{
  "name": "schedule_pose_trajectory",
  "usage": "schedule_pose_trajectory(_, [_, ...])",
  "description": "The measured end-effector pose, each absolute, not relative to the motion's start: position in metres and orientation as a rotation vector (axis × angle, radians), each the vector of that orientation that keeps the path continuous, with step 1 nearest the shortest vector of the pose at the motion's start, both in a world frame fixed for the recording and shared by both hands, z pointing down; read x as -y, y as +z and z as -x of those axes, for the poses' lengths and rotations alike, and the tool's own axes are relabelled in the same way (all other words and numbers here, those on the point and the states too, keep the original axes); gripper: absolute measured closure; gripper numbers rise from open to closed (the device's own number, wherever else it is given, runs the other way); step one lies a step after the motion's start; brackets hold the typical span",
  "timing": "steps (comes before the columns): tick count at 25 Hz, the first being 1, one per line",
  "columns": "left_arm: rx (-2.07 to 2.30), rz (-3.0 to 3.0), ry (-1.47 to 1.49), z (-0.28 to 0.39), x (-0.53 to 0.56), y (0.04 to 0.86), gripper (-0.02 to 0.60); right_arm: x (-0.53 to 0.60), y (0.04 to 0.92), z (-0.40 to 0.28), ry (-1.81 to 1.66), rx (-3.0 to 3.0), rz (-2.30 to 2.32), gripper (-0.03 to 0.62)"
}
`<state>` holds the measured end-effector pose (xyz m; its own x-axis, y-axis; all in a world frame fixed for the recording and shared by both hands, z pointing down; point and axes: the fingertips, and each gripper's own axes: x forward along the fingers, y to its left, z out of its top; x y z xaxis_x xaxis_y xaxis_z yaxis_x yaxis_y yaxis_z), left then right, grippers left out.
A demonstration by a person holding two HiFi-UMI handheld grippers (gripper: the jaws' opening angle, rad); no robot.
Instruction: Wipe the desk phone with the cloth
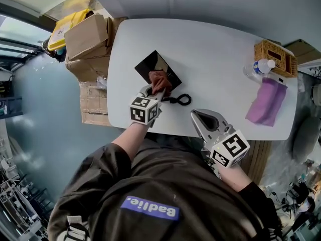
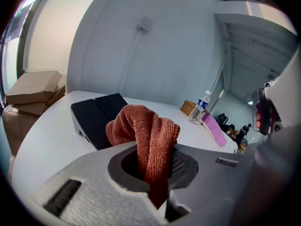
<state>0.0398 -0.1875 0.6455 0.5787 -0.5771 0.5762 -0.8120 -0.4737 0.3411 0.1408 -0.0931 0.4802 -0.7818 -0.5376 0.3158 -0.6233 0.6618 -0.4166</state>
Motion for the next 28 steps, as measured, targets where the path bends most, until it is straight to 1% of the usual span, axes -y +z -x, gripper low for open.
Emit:
schedule_pose_trajectory(4, [1.052,-2.209,0.543,-0.054,0.171,0.656,0.545,0.091,0.482,-0.148,0.774,2.710,-0.970,0.566])
schedule_pose_trajectory(8, [1.050,-2.217,0.550,-0.055,0.172,0.646,0.545,0.092,0.475,-0.149,0.759,2.730,-0.980,0.566])
schedule_pose_trajectory(20, [1.228,-2.312,0.543,-0.019,0.258,0.579,0.545,0.104,0.453,-0.153,0.724,2.781,-1.020,0.566])
schedule_pose_trajectory(25, [1.258,-2.271,0.532,-0.013,0.278,0.586,0.545,0.107,0.459,-0.160,0.743,2.769,-1.034,0.566])
schedule_pose_trajectory(28, [1.236,-2.255,0.547,-0.021,0.274,0.600,0.545,0.107,0.464,-0.164,0.757,2.760,-1.045,0.566])
